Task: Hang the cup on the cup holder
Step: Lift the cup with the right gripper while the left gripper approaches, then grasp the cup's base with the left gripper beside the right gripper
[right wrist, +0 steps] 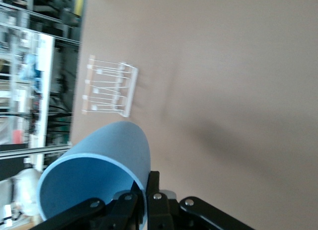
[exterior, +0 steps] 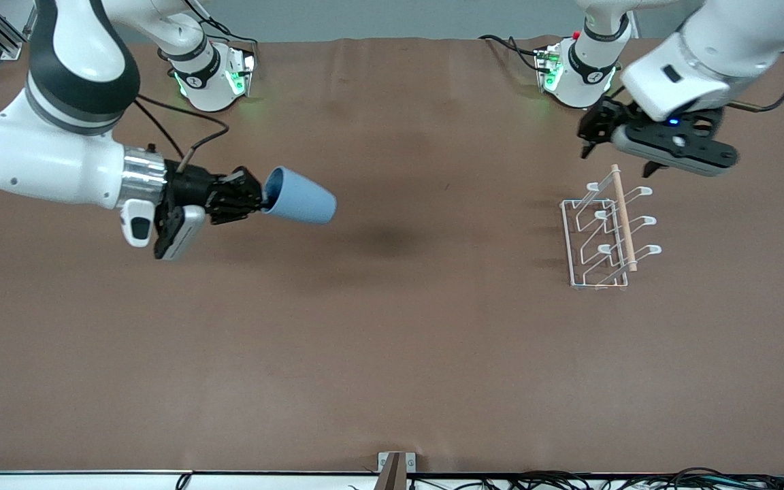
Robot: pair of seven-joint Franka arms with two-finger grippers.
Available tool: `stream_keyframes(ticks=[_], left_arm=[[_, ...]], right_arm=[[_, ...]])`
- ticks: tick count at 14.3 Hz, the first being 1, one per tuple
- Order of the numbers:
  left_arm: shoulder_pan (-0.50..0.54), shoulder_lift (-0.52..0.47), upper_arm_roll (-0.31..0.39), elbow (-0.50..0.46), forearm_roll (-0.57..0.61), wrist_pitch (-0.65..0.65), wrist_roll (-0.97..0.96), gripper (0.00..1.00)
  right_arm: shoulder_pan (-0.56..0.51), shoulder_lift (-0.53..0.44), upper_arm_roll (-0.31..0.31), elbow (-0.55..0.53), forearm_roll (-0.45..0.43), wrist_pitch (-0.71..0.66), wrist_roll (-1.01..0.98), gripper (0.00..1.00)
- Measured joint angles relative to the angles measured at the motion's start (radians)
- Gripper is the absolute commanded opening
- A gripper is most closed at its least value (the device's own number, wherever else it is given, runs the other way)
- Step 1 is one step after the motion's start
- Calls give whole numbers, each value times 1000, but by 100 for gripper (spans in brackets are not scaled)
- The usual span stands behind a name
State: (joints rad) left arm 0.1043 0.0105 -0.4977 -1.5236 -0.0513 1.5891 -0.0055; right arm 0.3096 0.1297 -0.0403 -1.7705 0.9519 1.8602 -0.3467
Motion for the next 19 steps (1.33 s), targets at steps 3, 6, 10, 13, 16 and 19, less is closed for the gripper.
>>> stream_keyframes(ticks=[3, 6, 10, 13, 16, 19], left_arm=[[-1, 22, -88, 24, -1, 0, 5, 100], [-1, 29, -184, 37, -2, 42, 5, 100], [-1, 37, -286, 40, -2, 156, 5, 100], [-9, 67, -342, 40, 0, 245, 29, 100], [-54, 114, -350, 40, 37, 303, 79, 100], [-100, 159, -351, 40, 95, 365, 99, 100]], right_arm=[[29, 3, -1, 7, 155, -4, -1, 2], [80, 28, -1, 11, 242, -4, -2, 2], [118, 73, -1, 14, 250, -5, -2, 3], [117, 91, -9, 22, 259, -40, -2, 3], [100, 91, -20, 38, 303, -153, -19, 3], [80, 92, -22, 39, 318, -216, -38, 3]])
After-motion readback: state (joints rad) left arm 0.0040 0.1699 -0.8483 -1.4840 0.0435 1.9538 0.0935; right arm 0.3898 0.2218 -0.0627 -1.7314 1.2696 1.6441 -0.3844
